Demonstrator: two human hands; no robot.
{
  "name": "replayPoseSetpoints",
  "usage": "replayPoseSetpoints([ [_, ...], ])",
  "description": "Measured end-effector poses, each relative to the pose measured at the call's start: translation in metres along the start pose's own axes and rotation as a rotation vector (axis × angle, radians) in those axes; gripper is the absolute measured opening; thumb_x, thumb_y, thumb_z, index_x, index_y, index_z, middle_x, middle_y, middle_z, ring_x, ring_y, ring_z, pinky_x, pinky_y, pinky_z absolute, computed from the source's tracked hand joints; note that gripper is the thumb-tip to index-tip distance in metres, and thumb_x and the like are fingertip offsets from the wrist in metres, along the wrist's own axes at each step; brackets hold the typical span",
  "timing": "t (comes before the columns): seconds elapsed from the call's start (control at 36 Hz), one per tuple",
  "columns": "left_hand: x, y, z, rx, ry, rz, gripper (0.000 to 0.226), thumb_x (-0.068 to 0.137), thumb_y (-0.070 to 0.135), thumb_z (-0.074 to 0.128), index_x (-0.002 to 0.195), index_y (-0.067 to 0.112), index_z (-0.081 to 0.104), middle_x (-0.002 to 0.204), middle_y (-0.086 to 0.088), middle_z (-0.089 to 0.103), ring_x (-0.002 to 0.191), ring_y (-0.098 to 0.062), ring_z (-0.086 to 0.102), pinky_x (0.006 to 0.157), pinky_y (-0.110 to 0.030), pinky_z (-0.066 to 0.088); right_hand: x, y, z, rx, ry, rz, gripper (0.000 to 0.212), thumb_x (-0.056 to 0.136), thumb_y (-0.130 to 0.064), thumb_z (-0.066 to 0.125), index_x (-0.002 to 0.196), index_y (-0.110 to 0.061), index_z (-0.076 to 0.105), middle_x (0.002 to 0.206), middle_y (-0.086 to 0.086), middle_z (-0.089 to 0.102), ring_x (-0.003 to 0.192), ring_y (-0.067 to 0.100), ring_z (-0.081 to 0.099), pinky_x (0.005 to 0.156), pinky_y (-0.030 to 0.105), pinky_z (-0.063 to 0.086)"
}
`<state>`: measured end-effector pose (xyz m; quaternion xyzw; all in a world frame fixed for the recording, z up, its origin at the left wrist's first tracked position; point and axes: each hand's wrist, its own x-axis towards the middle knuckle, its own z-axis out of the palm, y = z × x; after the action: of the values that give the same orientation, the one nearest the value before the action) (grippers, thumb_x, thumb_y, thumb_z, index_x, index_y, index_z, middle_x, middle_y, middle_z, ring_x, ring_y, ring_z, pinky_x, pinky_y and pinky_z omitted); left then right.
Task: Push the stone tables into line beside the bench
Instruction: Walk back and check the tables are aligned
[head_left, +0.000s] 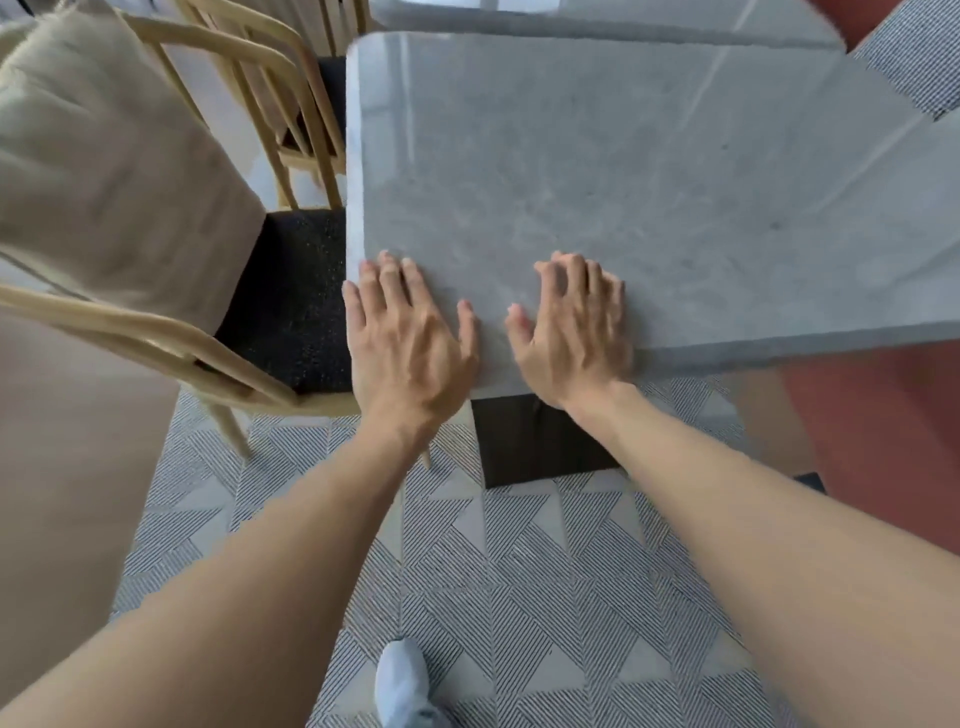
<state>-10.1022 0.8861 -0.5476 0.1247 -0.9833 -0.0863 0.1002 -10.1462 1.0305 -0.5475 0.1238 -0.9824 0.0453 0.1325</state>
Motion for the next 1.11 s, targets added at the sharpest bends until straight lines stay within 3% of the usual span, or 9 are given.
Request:
replayPoseSetpoints([
  [0.36, 0.003, 0.001, -0.003, -0.013, 0.003, 0.026, 0.073, 0.091, 0.046, 0.034, 0.146, -0.002, 0.038, 0.154, -0.027, 0.031, 0.142, -0.045, 0.026, 0.120, -0.052, 0.019, 0.004, 0.000, 0.001, -0.009, 0.027, -0.006, 0.049, 0.083, -0.043, 0.036, 0.115, -0.010, 0.055, 0.123, 0.011, 0.055, 0.115, 0.032, 0.049, 0.099, 0.044, 0.035],
  [0.75, 0.002, 0.003, -0.004, -0.027, 0.009, 0.024, 0.071, 0.091, 0.044, 0.034, 0.146, -0.002, 0.040, 0.154, -0.027, 0.033, 0.143, -0.044, 0.026, 0.119, -0.053, 0.021, 0.003, 0.001, 0.005, 0.041, 0.092, -0.005, 0.045, 0.081, -0.039, 0.042, 0.109, -0.008, 0.059, 0.116, 0.012, 0.059, 0.108, 0.032, 0.053, 0.094, 0.043, 0.037],
  [1.11, 0.014, -0.004, -0.005, -0.032, -0.024, 0.055, 0.072, 0.089, 0.041, 0.029, 0.148, 0.000, 0.039, 0.156, -0.030, 0.029, 0.146, -0.045, 0.021, 0.121, -0.055, 0.014, 0.013, -0.007, 0.006, 0.044, 0.082, 0.014, 0.045, 0.081, -0.039, 0.041, 0.109, -0.009, 0.058, 0.117, 0.012, 0.059, 0.108, 0.031, 0.052, 0.094, 0.043, 0.036],
])
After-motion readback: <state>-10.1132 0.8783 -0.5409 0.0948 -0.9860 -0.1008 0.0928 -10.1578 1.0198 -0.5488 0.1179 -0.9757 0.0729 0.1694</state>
